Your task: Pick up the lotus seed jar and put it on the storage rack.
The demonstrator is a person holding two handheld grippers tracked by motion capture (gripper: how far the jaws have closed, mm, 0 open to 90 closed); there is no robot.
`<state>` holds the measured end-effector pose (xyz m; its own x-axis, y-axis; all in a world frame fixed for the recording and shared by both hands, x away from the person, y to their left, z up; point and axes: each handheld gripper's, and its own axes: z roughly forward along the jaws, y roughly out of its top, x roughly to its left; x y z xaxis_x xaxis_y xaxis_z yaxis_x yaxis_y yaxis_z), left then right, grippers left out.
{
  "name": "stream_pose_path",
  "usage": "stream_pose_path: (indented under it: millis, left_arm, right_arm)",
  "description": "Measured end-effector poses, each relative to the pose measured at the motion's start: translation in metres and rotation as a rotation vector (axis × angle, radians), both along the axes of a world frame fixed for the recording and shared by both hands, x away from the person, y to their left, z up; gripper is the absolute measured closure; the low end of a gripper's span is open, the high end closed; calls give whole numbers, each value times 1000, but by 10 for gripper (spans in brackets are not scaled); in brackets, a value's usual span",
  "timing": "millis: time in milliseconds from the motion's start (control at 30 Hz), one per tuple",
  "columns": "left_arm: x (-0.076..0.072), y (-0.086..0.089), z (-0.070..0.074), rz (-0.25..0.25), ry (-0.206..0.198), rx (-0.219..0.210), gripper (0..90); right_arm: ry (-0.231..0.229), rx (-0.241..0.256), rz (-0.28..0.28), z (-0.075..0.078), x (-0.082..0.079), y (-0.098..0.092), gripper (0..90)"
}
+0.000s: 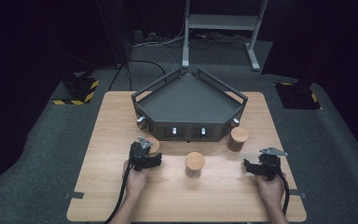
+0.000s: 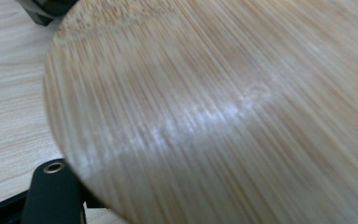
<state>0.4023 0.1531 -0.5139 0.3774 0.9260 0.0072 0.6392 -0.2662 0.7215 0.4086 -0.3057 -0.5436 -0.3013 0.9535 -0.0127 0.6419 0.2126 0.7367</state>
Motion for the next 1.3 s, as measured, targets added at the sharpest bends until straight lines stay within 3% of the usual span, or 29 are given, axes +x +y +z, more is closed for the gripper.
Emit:
stream_pose_path:
  millis: [600, 1300]
  left_arm:
    - [-1, 4, 41, -68, 8, -80, 252]
    - [10, 3, 90, -128, -14, -66, 252]
  right_arm:
    - [0, 0, 0, 0, 0, 0, 119]
    - [0, 0, 0, 0, 0, 0, 119]
